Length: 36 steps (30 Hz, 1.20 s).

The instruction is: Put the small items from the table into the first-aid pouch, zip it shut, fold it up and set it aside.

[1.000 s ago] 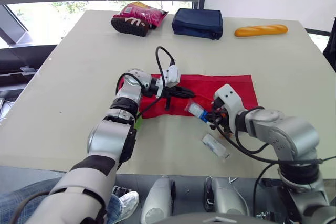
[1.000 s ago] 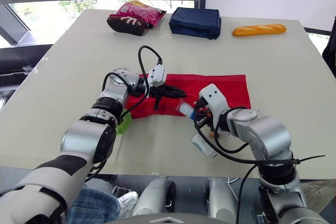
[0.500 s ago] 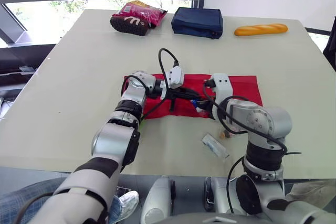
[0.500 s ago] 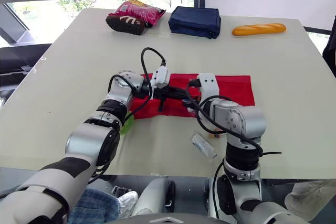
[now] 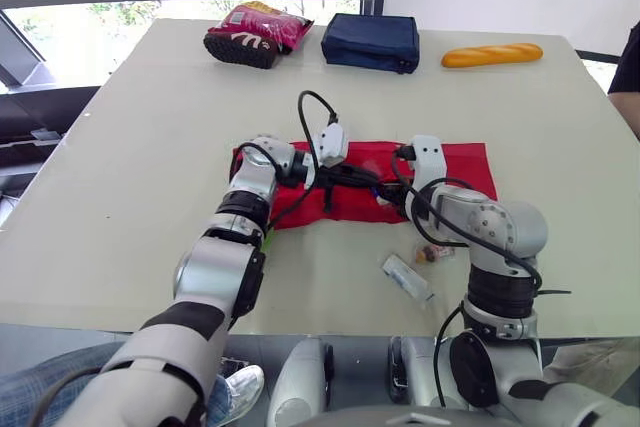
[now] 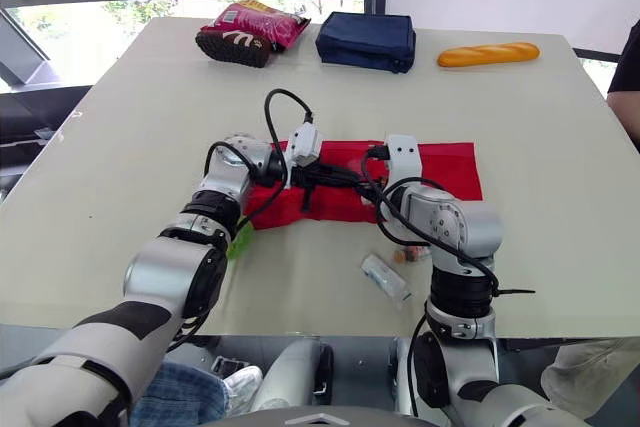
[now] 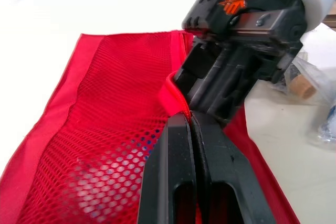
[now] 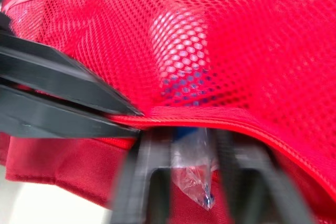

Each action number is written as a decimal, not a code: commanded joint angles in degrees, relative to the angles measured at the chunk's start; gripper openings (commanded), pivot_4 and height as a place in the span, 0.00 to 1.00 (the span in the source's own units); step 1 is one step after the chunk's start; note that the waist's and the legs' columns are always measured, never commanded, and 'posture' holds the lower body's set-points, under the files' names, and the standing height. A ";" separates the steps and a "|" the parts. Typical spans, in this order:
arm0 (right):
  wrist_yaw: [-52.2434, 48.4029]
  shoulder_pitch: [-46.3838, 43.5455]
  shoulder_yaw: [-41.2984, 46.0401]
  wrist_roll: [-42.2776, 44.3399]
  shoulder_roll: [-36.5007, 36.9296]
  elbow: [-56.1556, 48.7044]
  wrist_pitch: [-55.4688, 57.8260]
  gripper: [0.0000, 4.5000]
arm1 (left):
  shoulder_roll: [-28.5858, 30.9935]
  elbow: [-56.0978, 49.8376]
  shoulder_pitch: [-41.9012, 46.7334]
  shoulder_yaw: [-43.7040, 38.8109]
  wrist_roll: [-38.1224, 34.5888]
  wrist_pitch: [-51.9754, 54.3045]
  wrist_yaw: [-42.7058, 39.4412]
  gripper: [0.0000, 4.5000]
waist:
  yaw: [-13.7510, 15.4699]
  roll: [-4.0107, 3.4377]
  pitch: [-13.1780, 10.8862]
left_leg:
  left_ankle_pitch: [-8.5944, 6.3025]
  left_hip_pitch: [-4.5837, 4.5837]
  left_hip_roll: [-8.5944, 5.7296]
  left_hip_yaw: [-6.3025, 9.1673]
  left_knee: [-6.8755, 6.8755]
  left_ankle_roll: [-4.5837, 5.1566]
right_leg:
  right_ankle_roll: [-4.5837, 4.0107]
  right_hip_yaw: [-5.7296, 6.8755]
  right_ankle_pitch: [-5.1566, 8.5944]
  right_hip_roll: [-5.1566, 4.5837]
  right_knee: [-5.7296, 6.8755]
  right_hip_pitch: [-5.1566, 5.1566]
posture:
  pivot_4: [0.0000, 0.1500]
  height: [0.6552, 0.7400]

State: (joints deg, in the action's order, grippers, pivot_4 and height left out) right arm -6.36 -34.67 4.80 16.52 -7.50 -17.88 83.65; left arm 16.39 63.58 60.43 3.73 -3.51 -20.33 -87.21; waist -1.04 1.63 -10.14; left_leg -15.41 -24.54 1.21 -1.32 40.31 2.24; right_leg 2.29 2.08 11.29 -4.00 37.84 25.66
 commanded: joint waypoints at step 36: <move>-23.33 3.05 -27.99 -10.36 28.11 10.71 -51.30 0.01 | -1.05 -1.00 -0.09 0.48 -0.49 -0.20 1.34 0.00 | 0.26 -0.02 -0.02 | 0.01 -0.13 -0.10 0.11 0.08 0.00 | 0.03 -0.03 0.01 0.03 -0.06 -0.01 | 1.00 0.72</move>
State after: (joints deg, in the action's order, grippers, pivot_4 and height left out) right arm -32.94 -29.24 -24.80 9.99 21.63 -9.92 37.36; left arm 15.33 63.70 60.30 4.56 -3.50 -20.26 -85.88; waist -0.79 1.60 -10.16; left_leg -15.41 -24.67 1.11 -1.21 40.40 2.24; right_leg 2.31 2.05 11.30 -3.98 37.78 25.65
